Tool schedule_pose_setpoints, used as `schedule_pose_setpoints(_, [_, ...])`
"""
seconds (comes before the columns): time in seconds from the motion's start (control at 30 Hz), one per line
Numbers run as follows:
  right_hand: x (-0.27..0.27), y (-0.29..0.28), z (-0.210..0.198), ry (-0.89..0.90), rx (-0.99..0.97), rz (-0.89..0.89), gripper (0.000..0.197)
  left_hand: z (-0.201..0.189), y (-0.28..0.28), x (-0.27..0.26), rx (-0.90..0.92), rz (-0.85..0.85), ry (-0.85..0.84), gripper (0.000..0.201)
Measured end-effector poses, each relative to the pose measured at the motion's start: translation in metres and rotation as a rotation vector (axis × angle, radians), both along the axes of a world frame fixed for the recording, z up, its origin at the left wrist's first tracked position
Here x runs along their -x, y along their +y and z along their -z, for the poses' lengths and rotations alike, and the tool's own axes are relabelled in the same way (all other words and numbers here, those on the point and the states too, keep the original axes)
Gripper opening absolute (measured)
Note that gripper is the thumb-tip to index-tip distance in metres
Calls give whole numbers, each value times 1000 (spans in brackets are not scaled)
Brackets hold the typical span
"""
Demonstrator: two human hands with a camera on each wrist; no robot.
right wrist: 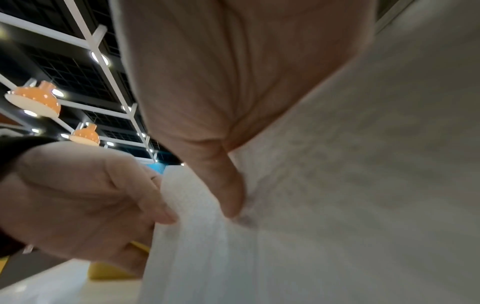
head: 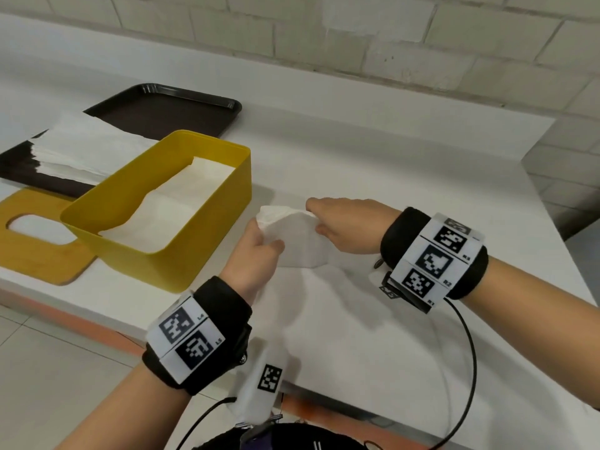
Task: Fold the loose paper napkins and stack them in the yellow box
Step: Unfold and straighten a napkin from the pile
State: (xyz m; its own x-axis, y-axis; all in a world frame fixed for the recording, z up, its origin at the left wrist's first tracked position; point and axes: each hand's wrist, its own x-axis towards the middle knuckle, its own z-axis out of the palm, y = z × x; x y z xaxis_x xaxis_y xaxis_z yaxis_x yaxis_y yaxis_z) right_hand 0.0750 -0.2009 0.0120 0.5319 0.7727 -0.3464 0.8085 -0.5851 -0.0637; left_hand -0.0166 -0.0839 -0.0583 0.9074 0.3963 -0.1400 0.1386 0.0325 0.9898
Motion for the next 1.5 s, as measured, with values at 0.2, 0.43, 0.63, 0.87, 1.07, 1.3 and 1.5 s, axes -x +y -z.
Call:
schedule_pose_setpoints(0.2, [3,-6,-17,23,-145,-37,19,-5,3,-1,36,-113,-89,42])
schedule_pose_setpoints(0.43, [3,-3,-4,-89,-13,-11,21,-3,-7,-7,-47,-18,-73,40])
schedule_pose_setpoints(0.63, [5,-11,-16,-83,-87,-17,27,-3,1,-6,-76,-95,-94,41])
schedule_pose_setpoints(0.87, [9,-5,-4,-128,-79,-39,29,-1,-5,-8,-78,-27,-46,36])
schedule_pose_setpoints(1.07, [6,-10,-6,-114,17,2,37,-3,-1,-8,-66,-16,-51,37])
schedule_pose_setpoints(1.3, [6,-9,-13,-159,-124,-21,34,-6,-2,-12,-75,-97,-74,36])
schedule_pose_setpoints(1.5, [5,-8,1,-140,1,-17,36,1,-1,-13,-90,51,12,42])
